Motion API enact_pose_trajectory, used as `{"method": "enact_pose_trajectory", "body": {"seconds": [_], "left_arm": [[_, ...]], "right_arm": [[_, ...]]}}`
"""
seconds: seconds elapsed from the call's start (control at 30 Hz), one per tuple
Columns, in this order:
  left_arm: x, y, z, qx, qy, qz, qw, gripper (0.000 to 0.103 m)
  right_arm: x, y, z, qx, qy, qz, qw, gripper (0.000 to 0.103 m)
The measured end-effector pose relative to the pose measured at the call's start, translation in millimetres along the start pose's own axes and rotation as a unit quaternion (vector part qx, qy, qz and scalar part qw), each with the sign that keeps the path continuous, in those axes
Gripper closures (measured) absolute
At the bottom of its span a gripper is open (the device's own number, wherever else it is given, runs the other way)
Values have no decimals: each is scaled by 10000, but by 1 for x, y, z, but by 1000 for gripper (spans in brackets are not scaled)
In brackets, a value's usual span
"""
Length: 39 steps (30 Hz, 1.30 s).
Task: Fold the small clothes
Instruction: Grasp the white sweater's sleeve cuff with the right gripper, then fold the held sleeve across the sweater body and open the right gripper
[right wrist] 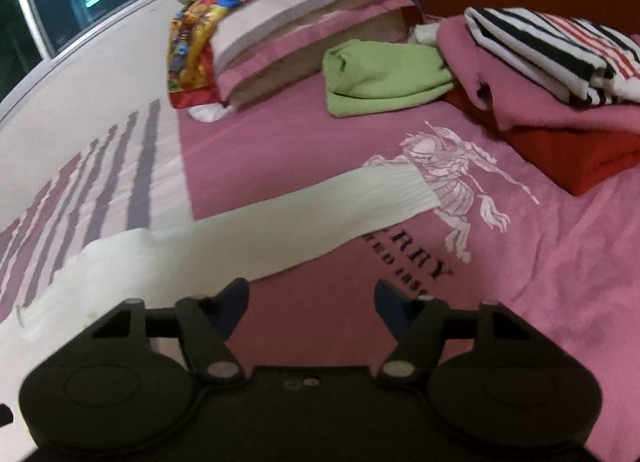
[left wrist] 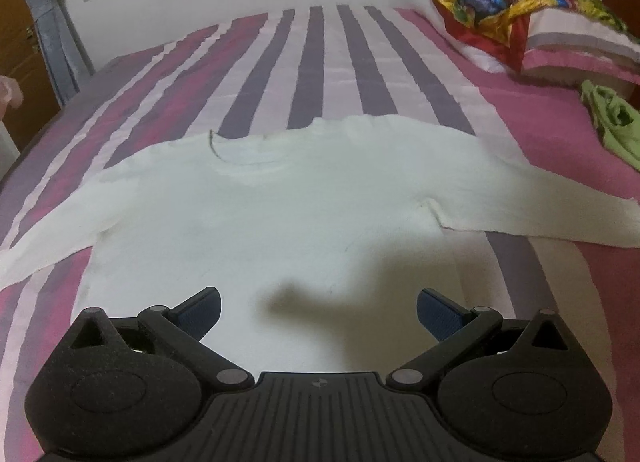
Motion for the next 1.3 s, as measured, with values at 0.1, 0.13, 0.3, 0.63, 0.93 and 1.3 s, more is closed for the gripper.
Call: {"method": "enact_pose_trajectory", "body": {"seconds": [0.1,0.13,0.3,0.63,0.93,1.3], "left_arm": [[-5,-14,7,39,-24,25,10000,0],[-6,-17,8,45,-20,21,10000,0],[-10,-32,17,69,-14,30,10000,0],[1,-47,17,102,46,51,9999,0],[22,-57,18,185,194,175,9995,0],[82,-52,11,183,574,404,9974,0]], "right_arm": [[-9,-20,7,122,-242,5,9996,43],[-11,-26,9,152,-316,-1,9994,43],[-24,-55,16,189,-631,-74,9978,49],[-48,-86,34,-32,-1136,-235,9932,79],[-47,-92,41,-228,-1022,-391,9937,98],[62,-66,56,-851,53,685,9940,98]]}}
Point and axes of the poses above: each gripper's, at about its wrist camera, not at the fingertips, and y roughly against the way its jaws point, x to its left, z to its top, the point moved 1 cm from there along -y, roughly the way its jaws point, and after that the axes turned 1 degree about z, right-handed, at the moved point
